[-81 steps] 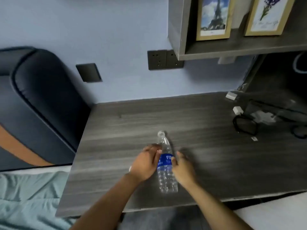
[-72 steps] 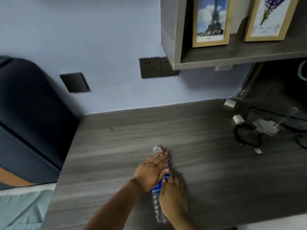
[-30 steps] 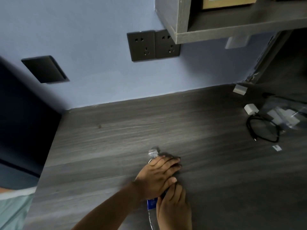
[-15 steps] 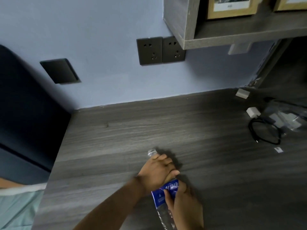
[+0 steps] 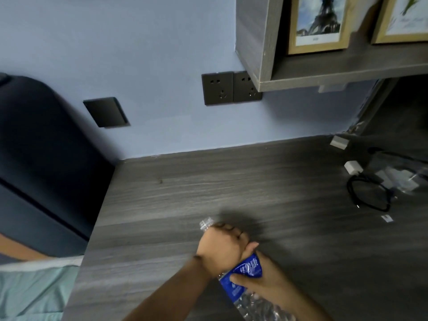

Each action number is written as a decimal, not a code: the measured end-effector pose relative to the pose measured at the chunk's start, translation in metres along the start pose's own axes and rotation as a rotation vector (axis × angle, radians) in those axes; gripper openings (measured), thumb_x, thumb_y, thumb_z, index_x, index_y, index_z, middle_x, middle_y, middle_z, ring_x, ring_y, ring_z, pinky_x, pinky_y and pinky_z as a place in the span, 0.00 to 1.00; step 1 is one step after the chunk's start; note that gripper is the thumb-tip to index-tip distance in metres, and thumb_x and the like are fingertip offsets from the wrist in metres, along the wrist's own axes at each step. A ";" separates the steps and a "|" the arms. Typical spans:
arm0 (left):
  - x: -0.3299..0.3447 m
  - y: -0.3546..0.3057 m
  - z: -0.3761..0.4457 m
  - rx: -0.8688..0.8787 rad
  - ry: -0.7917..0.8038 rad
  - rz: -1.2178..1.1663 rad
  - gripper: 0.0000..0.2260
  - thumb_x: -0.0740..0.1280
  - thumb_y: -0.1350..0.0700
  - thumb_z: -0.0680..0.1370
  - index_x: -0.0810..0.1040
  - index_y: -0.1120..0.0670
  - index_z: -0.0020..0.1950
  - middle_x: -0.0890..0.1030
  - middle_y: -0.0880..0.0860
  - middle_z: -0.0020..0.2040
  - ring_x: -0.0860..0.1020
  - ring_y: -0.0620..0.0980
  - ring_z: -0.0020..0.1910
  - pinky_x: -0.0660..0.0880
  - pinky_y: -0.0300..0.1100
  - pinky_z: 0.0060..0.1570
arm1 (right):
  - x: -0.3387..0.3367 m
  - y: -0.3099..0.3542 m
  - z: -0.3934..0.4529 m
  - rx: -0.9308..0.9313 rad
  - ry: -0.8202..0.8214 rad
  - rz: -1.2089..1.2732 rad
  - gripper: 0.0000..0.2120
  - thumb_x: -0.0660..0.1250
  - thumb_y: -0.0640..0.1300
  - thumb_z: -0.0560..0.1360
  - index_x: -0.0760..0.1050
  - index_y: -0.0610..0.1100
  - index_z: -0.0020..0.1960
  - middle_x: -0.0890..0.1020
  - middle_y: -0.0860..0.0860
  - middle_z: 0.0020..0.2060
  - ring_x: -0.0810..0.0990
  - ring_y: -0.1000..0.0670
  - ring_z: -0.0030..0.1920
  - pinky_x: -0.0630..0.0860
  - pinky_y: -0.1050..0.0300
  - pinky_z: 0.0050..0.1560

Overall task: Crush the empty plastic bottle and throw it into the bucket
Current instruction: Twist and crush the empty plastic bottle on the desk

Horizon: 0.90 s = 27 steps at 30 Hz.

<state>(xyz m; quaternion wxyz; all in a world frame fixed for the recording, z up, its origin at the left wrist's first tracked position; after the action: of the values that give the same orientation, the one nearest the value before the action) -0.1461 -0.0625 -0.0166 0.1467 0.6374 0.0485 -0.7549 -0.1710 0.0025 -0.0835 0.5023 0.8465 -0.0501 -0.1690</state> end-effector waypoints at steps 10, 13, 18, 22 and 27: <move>-0.043 0.007 -0.026 0.000 -0.053 -0.200 0.17 0.56 0.45 0.75 0.82 0.49 0.41 0.84 0.45 0.39 0.82 0.44 0.41 0.79 0.34 0.41 | 0.004 0.016 -0.005 -0.088 0.085 -0.067 0.07 0.72 0.35 0.68 0.82 0.45 0.35 0.81 0.54 0.30 0.75 0.58 0.35 0.72 0.58 0.42; -0.054 0.021 -0.056 -0.064 -0.257 -0.464 0.12 0.60 0.51 0.77 0.80 0.55 0.50 0.83 0.51 0.50 0.78 0.47 0.54 0.75 0.38 0.57 | -0.008 0.003 -0.007 -0.034 0.010 -0.093 0.11 0.74 0.37 0.67 0.79 0.47 0.28 0.80 0.53 0.27 0.75 0.57 0.32 0.73 0.56 0.40; 0.007 0.080 -0.124 -0.674 -0.061 -0.562 0.17 0.66 0.49 0.74 0.75 0.57 0.59 0.77 0.55 0.57 0.73 0.50 0.57 0.68 0.39 0.59 | -0.019 -0.007 -0.010 -0.024 -0.019 -0.158 0.08 0.75 0.40 0.67 0.80 0.45 0.30 0.83 0.49 0.29 0.78 0.55 0.32 0.73 0.57 0.39; 0.062 0.083 -0.168 -0.819 0.337 -0.515 0.27 0.68 0.45 0.70 0.69 0.50 0.66 0.71 0.53 0.63 0.67 0.54 0.62 0.66 0.42 0.64 | -0.015 -0.009 -0.012 -0.023 -0.021 -0.223 0.07 0.74 0.42 0.68 0.81 0.44 0.32 0.85 0.47 0.31 0.78 0.56 0.32 0.73 0.58 0.39; 0.060 0.087 -0.171 -0.862 0.196 -0.662 0.10 0.70 0.55 0.69 0.81 0.53 0.50 0.78 0.55 0.49 0.78 0.54 0.50 0.69 0.33 0.49 | -0.011 -0.004 -0.013 -0.054 -0.016 -0.304 0.18 0.73 0.44 0.69 0.73 0.50 0.23 0.78 0.59 0.18 0.72 0.64 0.21 0.68 0.65 0.31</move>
<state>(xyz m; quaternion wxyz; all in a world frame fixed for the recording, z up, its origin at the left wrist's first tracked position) 0.0322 -0.1105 -0.0964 0.1442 0.5376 0.5644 -0.6096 -0.1774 0.0187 -0.0788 0.4931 0.8293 0.0791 -0.2508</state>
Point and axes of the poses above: each hand's wrist, its own z-axis towards the middle knuckle, its own x-axis out of the palm, y = z × x, the point moved 9 cm from there along z, towards the middle knuckle
